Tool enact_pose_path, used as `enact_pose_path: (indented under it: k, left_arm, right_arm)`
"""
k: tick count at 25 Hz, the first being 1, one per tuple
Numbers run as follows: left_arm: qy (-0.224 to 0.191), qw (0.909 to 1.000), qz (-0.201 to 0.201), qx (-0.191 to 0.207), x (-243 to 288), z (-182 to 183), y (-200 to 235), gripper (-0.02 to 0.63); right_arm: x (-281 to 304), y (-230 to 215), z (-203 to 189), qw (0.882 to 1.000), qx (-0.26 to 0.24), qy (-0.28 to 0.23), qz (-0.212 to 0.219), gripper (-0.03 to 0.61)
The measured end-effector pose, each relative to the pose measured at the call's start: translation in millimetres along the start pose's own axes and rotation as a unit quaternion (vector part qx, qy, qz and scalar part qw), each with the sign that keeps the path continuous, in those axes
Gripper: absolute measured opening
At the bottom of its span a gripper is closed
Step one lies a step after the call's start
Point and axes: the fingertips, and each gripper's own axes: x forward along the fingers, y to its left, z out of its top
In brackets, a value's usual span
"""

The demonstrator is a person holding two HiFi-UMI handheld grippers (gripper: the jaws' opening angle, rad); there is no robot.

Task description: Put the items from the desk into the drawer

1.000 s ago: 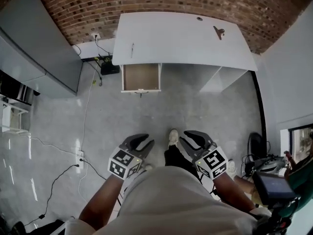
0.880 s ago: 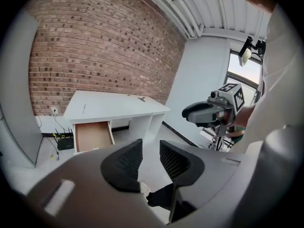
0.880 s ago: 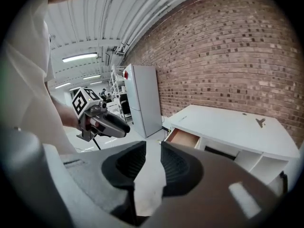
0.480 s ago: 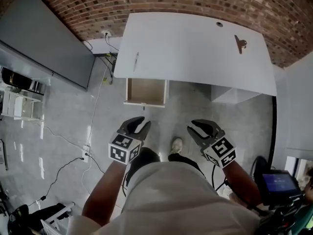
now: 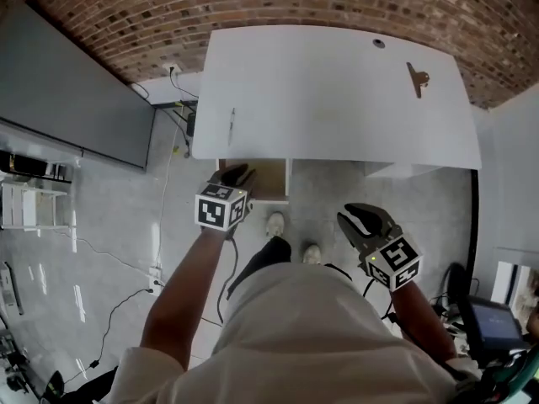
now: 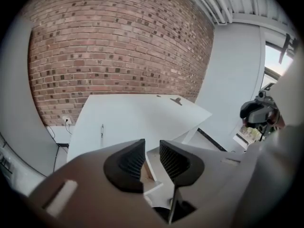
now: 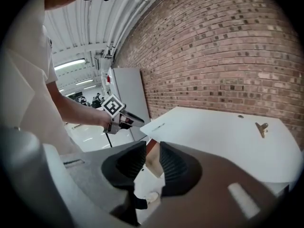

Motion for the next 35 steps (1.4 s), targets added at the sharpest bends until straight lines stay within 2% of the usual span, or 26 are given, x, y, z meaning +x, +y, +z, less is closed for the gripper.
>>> enact_pose_path:
  k: [7, 14, 24, 28, 35]
  left_arm:
    - [0.059, 0.9973, 0.043, -0.003, 67, 0, 106, 0.101]
    - [0.107, 0.9920, 0.066, -0.015, 114, -2, 172, 0.102]
    - [0.175, 0.9818, 0.075, 0.000, 159, -13, 197, 0.103]
    - [0.218, 0.9740, 0.057, -0.019, 166, -30, 190, 0.079]
    - [0.208, 0.9734, 0.095, -0.014, 167, -26, 198, 0.049]
  right_arm:
    - [21, -24, 20, 0.998, 0.028, 0.012, -0.060, 0.083]
    - [34, -29, 18, 0.992, 0.070, 0.026, -0.099, 0.083]
    - [32, -47, 6, 0.984, 0.104, 0.036, -0.141, 0.083]
    - [31, -52, 3, 0.983, 0.108, 0.039, -0.145, 0.083]
    - [19, -57, -6, 0.983, 0.109, 0.041, -0.143, 0.083]
